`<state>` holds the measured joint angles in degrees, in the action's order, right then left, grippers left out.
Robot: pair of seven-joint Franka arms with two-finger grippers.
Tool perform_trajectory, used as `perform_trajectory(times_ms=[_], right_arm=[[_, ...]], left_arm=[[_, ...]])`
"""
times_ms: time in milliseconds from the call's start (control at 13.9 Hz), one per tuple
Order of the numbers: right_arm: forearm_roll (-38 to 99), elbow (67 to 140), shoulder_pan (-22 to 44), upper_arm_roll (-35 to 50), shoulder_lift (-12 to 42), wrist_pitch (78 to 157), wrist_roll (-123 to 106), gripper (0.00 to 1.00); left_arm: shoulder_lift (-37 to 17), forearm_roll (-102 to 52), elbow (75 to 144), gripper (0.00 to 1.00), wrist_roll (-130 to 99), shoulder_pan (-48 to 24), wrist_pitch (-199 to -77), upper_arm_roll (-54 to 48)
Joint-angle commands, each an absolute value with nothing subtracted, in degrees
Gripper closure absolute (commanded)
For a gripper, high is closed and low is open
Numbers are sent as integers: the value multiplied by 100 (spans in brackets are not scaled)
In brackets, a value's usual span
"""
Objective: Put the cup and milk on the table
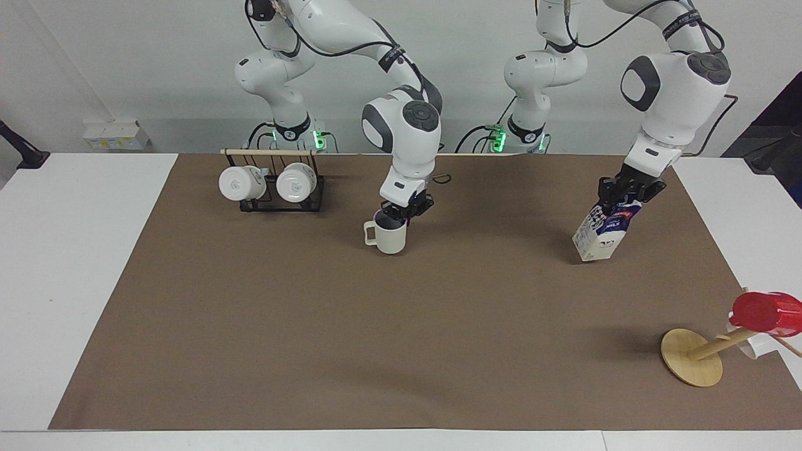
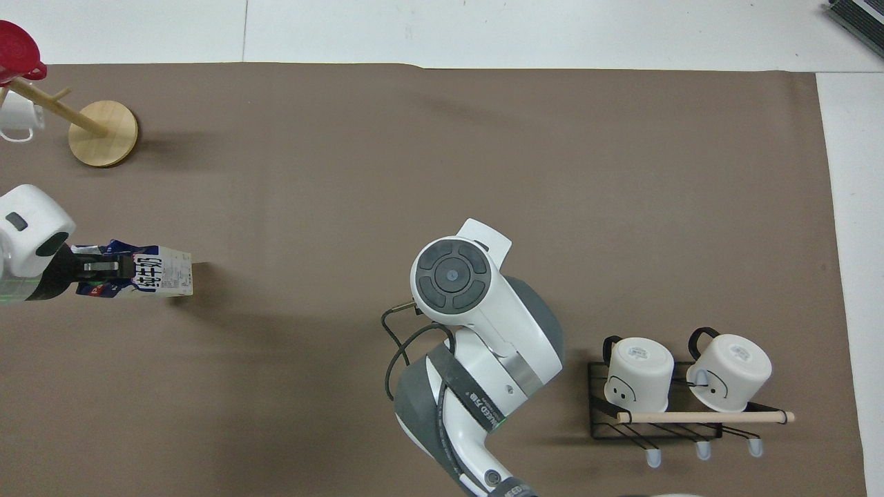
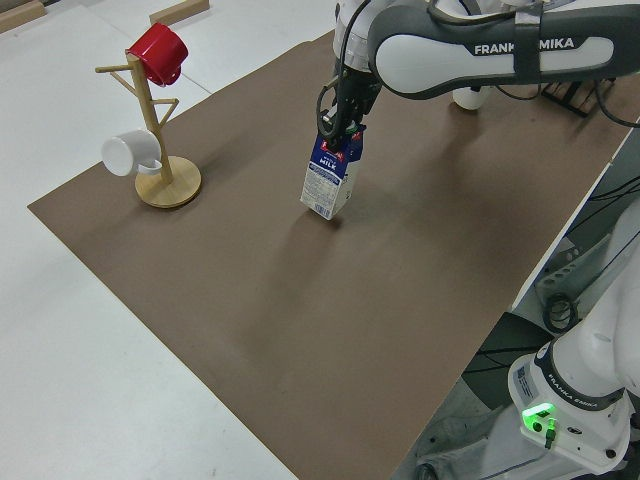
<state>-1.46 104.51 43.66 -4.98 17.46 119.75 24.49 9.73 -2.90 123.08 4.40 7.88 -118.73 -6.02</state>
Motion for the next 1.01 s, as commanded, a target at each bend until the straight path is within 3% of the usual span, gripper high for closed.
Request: perform_trajectory(times_ms=[0, 938], right_arm=[[-123, 10380, 4377, -492, 1819, 12120, 2426, 100], [-123, 10591, 4359, -492, 1828, 12349, 1591, 100]], left_arm=[[914, -202, 12085, 57, 378, 861, -11620, -668], [940, -202, 11751, 57, -641, 352, -11092, -747]])
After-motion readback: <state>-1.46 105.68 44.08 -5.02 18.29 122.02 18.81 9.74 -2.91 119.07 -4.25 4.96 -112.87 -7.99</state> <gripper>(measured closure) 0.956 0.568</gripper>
